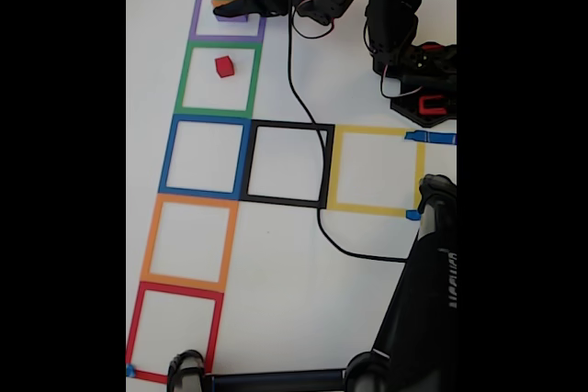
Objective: Tower of hanoi
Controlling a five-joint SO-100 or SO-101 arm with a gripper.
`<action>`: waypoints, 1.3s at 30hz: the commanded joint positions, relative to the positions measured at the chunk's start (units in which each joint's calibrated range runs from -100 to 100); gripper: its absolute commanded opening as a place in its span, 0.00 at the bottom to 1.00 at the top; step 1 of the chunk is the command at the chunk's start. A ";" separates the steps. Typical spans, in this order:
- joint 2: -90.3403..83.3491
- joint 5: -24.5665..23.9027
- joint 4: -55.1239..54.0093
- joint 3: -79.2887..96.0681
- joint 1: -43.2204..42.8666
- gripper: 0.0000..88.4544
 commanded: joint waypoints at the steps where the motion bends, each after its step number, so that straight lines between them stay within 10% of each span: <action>1: -0.04 0.00 -1.48 -2.83 -1.23 0.42; 39: 6.91 0.00 -3.74 -6.92 -4.59 0.21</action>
